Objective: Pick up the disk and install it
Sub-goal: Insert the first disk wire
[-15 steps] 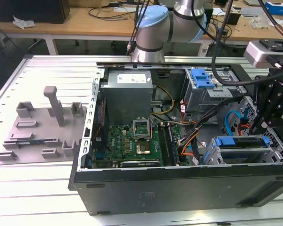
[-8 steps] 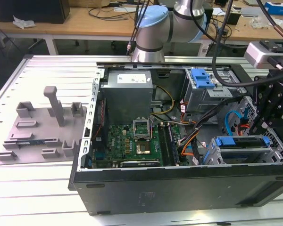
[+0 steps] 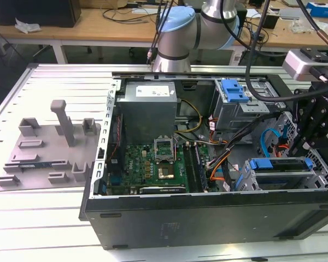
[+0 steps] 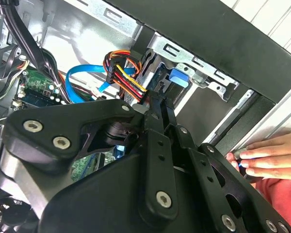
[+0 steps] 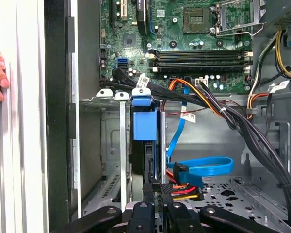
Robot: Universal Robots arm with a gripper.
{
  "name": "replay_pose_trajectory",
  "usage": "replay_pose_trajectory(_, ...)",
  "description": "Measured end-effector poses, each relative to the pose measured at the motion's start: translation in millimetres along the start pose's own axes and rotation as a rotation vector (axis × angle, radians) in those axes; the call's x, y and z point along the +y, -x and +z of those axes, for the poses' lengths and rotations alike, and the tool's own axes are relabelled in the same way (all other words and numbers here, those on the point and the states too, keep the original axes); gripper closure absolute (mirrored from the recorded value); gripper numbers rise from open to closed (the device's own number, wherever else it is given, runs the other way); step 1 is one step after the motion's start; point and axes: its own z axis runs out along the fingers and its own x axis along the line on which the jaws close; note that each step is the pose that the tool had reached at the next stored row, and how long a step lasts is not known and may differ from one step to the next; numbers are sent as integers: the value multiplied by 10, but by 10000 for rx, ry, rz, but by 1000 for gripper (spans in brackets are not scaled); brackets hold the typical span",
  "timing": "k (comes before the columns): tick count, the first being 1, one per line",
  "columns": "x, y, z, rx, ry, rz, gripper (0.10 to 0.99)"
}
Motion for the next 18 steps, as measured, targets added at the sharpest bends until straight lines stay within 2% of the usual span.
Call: replay_pose_trajectory(18, 7, -30, 14, -8, 0, 0, 918)
